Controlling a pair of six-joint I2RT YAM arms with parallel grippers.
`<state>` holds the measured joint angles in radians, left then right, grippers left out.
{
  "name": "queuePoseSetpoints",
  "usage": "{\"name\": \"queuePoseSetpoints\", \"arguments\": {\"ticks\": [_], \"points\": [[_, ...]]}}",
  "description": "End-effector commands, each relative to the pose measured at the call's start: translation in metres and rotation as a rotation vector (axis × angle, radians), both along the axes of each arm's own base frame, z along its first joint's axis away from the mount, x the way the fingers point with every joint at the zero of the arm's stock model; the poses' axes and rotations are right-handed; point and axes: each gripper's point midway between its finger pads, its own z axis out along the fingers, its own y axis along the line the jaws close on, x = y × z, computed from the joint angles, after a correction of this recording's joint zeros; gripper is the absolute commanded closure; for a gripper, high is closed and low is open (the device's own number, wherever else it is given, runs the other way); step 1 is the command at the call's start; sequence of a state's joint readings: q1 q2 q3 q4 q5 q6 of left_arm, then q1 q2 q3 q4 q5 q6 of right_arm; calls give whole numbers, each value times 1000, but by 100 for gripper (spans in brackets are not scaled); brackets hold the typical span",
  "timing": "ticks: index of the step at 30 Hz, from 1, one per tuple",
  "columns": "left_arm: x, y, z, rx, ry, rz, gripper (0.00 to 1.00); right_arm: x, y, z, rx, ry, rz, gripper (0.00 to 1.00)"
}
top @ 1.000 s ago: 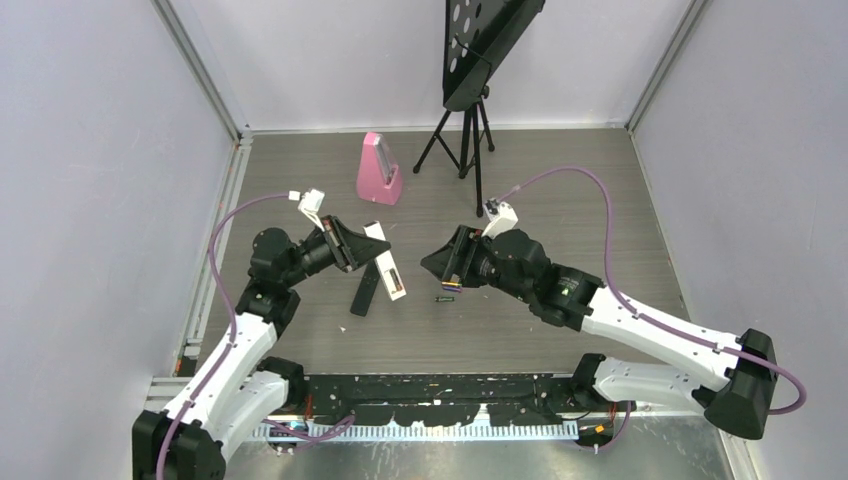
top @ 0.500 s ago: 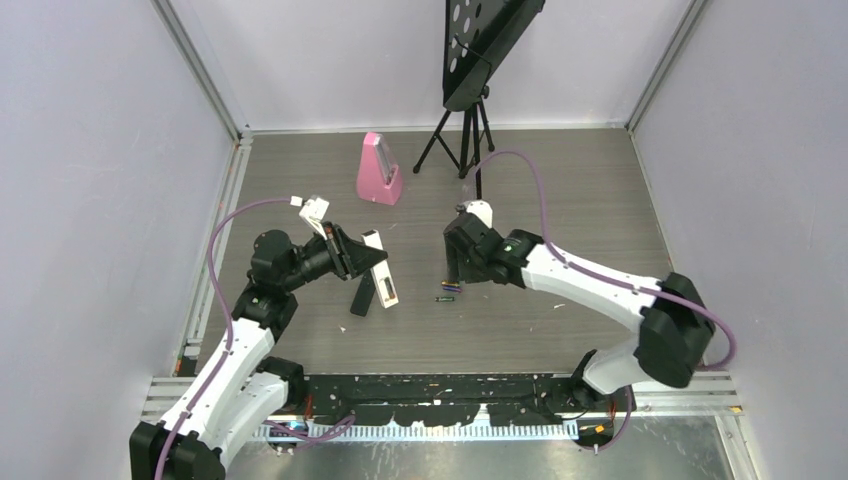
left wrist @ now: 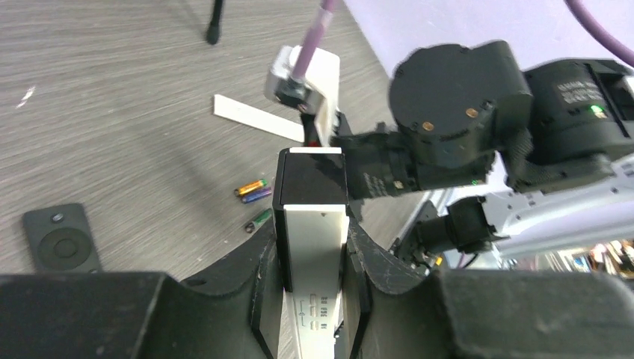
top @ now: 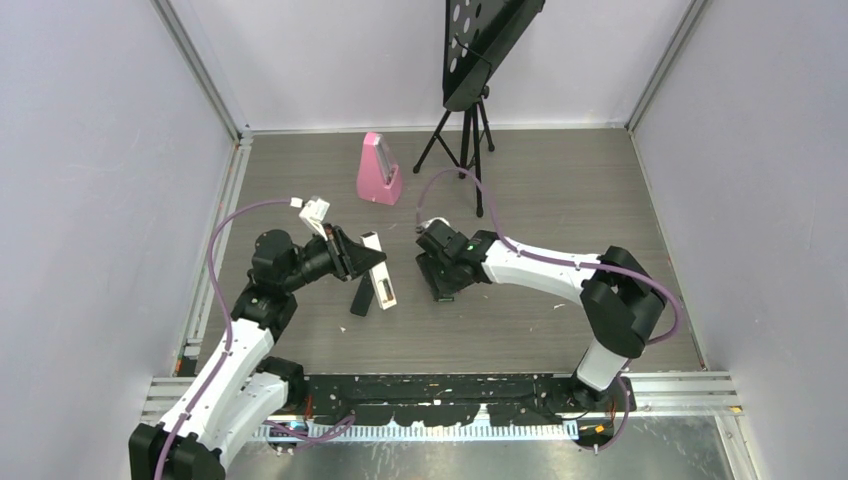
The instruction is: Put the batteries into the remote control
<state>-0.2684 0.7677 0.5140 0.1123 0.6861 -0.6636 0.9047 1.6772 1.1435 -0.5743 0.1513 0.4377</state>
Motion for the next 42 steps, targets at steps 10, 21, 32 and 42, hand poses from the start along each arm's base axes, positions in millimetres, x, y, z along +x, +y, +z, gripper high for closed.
{"name": "queuePoseSetpoints", "arguments": {"ticks": [10, 21, 32, 42], "points": [[23, 71, 1, 226, 8, 440, 100, -14, 18, -17, -96, -37, 522, 49], [15, 71, 11, 207, -21, 432, 100, -5, 16, -28, -159, -9, 624, 54], [13, 70, 14, 207, -33, 421, 100, -11, 5, -48, -195, 83, 637, 69], [-7, 29, 46, 60, -211, 162, 100, 11, 12, -20, -119, -86, 476, 99]]}}
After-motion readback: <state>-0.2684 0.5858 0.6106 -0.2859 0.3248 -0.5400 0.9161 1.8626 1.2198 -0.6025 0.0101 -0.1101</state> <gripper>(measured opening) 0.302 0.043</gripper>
